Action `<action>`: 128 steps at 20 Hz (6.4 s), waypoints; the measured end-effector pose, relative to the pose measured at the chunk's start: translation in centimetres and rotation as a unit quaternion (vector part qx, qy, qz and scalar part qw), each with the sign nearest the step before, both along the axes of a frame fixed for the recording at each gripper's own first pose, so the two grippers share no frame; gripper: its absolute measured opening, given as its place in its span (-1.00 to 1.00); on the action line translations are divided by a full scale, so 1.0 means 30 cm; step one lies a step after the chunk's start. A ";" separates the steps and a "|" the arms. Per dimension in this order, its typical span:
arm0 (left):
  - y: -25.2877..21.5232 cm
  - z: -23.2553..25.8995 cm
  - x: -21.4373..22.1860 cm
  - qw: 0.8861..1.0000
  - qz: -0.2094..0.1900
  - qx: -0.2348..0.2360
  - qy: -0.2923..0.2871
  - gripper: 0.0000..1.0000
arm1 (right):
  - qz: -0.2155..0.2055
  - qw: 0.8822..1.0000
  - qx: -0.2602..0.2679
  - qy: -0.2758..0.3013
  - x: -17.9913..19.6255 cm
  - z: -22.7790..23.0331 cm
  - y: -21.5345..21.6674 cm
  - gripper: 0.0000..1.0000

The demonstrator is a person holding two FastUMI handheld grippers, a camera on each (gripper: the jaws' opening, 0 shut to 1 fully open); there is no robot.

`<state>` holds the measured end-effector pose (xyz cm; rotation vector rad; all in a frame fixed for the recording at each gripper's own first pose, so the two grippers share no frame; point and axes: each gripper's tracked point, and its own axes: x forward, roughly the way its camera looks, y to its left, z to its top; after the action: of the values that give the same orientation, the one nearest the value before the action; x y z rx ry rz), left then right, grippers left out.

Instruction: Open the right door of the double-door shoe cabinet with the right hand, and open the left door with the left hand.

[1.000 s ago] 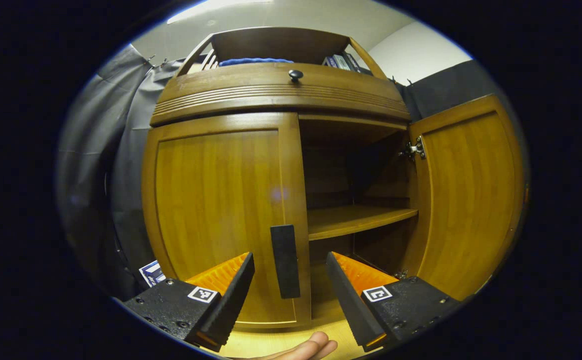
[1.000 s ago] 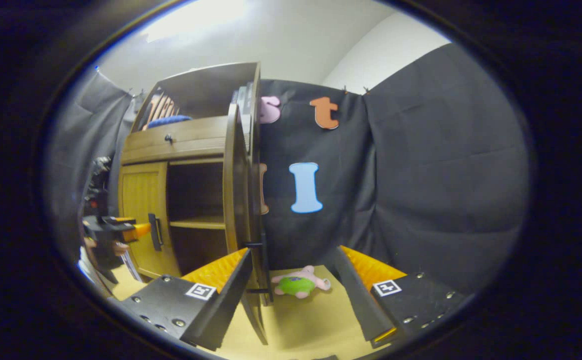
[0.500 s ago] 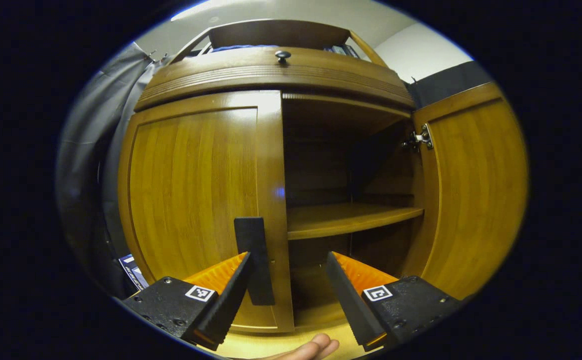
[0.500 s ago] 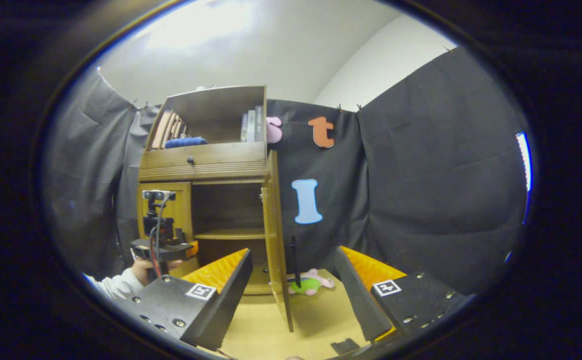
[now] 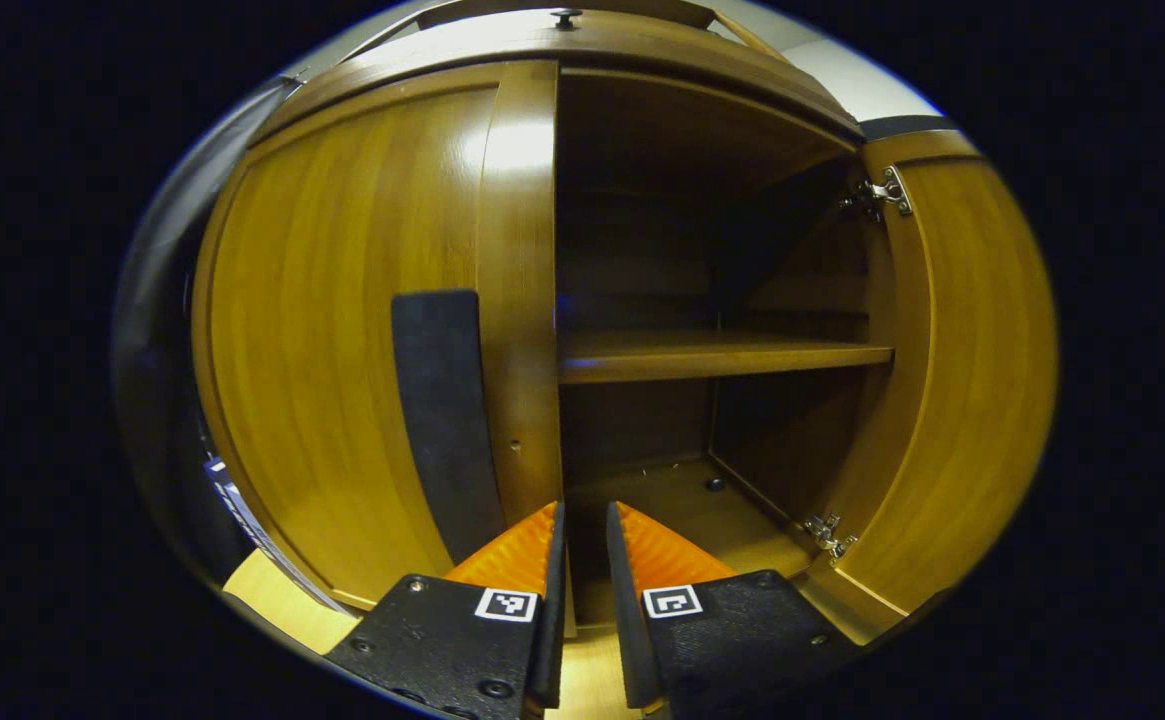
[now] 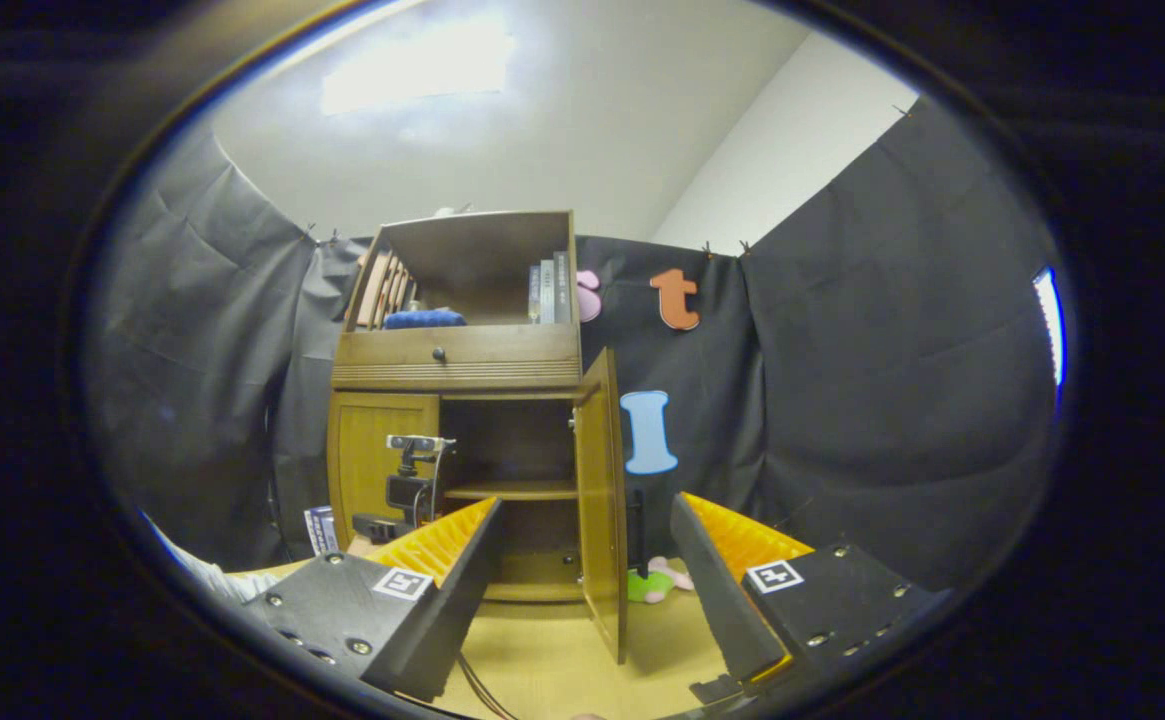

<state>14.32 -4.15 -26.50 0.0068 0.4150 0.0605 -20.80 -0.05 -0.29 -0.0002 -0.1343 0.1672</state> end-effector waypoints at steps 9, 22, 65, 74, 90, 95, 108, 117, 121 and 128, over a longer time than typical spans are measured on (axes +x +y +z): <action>-0.066 0.288 -0.088 0.985 -0.027 0.080 -0.154 0.92 | 0.010 1.000 -0.003 0.020 0.023 -0.047 0.000 0.86; 0.115 0.268 -0.026 0.990 0.042 0.063 -0.122 0.83 | 0.012 0.999 0.002 0.032 0.039 -0.087 0.037 0.97; 0.271 0.358 -0.489 0.996 -0.057 0.041 -0.059 -0.39 | 0.013 0.999 0.003 0.047 0.056 -0.123 0.159 0.97; 0.421 0.409 -0.647 0.994 -0.056 0.056 -0.074 -0.43 | 0.034 0.998 -0.009 0.048 0.065 -0.120 0.254 0.97; 0.777 0.476 -0.765 0.993 0.016 0.072 -0.087 -0.79 | 0.049 0.997 -0.033 0.048 0.082 -0.103 0.420 0.97; 0.870 0.484 -0.775 0.993 -0.003 0.055 -0.100 -0.88 | 0.054 0.997 -0.042 0.044 0.081 -0.092 0.472 0.97; 0.947 0.487 -0.790 0.995 -0.017 0.032 -0.092 -0.39 | 0.069 0.996 -0.048 0.042 0.082 -0.096 0.541 0.97; 0.875 0.628 -0.926 0.986 0.005 0.096 -0.136 -0.19 | 0.058 0.996 -0.043 0.054 0.096 -0.134 0.504 0.97; 0.781 0.697 -0.966 0.985 0.000 0.092 -0.148 0.14 | 0.063 0.996 -0.041 0.050 0.079 -0.128 0.498 0.97; 0.573 0.810 -0.959 0.980 -0.020 0.058 -0.190 0.83 | 0.051 0.998 -0.013 0.021 0.043 -0.063 0.417 0.97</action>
<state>-14.44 13.04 -2.20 0.1181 0.0279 0.0442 -19.50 12.45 -2.17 -0.0165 -0.0892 0.2708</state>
